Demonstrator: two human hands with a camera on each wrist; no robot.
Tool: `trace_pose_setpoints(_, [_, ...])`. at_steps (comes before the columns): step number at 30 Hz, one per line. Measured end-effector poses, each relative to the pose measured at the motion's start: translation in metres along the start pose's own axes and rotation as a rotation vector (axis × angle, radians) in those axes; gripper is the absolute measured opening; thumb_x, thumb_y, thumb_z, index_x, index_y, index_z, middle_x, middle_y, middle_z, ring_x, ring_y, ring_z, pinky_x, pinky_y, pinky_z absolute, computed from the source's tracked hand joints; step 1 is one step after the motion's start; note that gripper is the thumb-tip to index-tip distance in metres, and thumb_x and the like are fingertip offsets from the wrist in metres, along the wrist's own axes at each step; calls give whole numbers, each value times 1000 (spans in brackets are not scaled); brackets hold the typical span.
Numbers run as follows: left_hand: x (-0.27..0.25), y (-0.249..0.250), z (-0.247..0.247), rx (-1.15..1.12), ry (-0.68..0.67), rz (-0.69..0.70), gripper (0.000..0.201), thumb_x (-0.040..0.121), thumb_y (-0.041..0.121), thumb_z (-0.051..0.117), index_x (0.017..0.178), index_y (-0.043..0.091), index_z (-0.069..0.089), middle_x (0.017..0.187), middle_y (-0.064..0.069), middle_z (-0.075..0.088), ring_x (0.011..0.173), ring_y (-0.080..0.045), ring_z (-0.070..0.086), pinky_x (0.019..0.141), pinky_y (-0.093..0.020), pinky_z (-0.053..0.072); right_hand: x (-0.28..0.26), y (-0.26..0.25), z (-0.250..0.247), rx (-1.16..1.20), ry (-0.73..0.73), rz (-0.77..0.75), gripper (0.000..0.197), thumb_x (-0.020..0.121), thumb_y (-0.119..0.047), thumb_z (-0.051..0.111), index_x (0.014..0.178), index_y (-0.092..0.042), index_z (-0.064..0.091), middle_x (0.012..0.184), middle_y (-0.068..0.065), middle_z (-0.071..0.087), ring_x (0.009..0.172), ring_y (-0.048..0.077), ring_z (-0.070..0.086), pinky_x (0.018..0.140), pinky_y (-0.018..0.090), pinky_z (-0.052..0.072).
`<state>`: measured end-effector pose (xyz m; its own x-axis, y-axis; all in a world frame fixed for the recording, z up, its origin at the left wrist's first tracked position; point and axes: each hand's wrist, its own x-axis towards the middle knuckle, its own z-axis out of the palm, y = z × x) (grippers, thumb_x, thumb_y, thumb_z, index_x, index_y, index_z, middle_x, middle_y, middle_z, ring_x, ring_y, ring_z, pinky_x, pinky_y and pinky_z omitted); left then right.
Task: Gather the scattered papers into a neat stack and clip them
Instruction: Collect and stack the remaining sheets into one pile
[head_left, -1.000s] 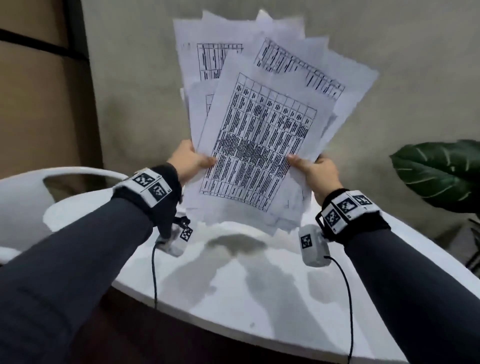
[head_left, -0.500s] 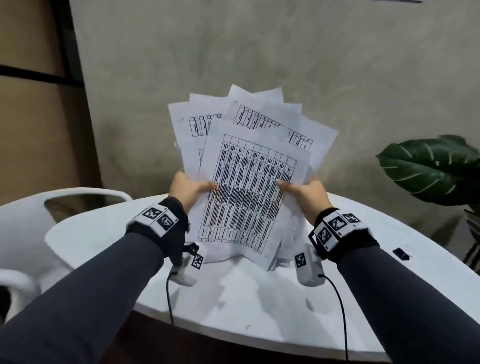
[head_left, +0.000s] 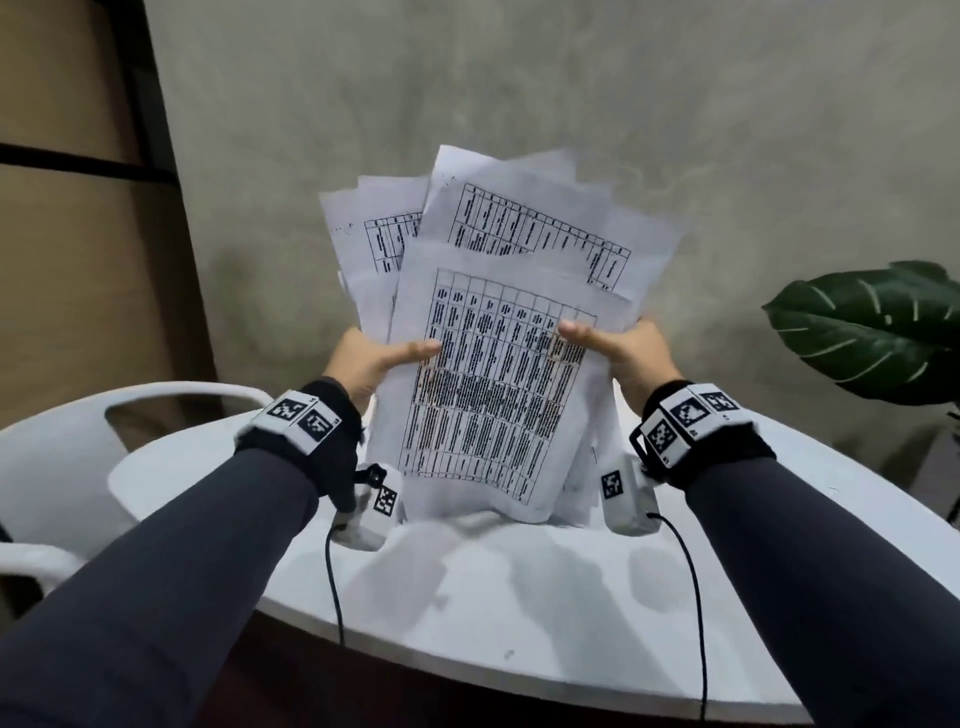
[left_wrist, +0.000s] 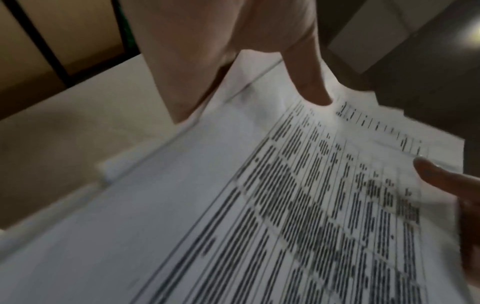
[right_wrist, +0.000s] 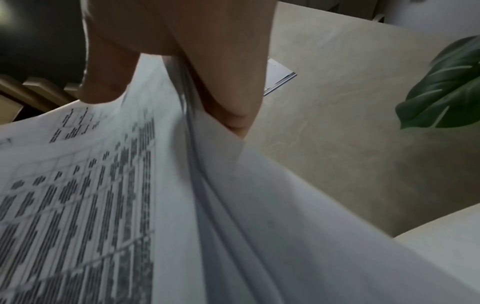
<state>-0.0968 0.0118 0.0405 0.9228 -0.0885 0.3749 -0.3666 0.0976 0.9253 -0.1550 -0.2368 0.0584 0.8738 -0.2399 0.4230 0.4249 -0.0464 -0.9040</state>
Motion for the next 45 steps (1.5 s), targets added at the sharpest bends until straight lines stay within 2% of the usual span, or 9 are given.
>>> trace_pose_setpoints(3, [-2,1,0,-107,-8,3,82,21,47,88,88,7,66,91,-3,72,81,-1,72,68,-12,54,4,-5,4,55,30,-62,28,60,-18,81,63,-10,55,46,-10,63,46,-2,60,53,10,49])
trace_pose_setpoints(7, [-1,9,3,-81,35,71,108,25,53,89,110,-8,59,112,-21,68,111,-28,64,106,-40,42,10,-17,11,112,76,-141,43,63,-9,79,90,-14,46,83,2,68,70,4,67,69,14,53])
trace_pose_setpoints(12, [3,17,10,-22,6,111,121,28,50,88,128,-2,46,114,-6,68,107,-6,65,98,-23,48,13,-18,21,34,20,-128,76,60,-17,86,119,-6,40,110,9,63,105,18,61,87,18,51])
trace_pose_setpoints(22, [0,-5,17,34,149,-4,127,31,56,86,128,-13,41,125,-29,57,120,-40,53,109,-50,36,3,17,20,-44,85,-20,29,80,-19,71,102,-4,60,83,-2,63,80,13,61,81,26,53])
trace_pose_setpoints(27, [6,26,30,-56,278,64,42,66,19,82,94,1,57,102,-10,66,101,-24,63,89,-27,46,13,-3,37,-18,192,-147,31,88,-26,63,111,-5,61,81,-7,61,77,4,57,82,24,49])
trace_pose_setpoints(31, [2,11,20,-51,253,111,75,63,20,84,125,10,44,122,-6,61,112,-21,57,103,-32,43,5,12,38,-229,210,-268,36,87,-21,64,120,-9,55,94,-6,64,85,13,60,87,34,51])
trace_pose_setpoints(34, [-3,0,9,15,243,126,82,63,15,84,128,9,36,124,-6,58,115,-22,56,108,-41,40,-1,19,32,-485,238,-579,77,77,-3,70,142,-4,30,135,1,43,117,7,45,102,11,37])
trace_pose_setpoints(38, [1,16,7,-42,236,194,76,66,-2,79,123,14,32,104,10,57,98,-11,59,101,-32,46,9,-5,36,-647,253,-748,101,72,-2,71,149,-14,9,132,4,30,87,-18,35,64,2,39])
trace_pose_setpoints(45, [2,12,2,-88,209,197,79,55,12,87,119,19,42,109,3,64,109,-22,62,103,-45,46,13,-21,37,-757,280,-678,49,86,-27,65,128,-5,52,118,16,50,95,16,53,85,14,40])
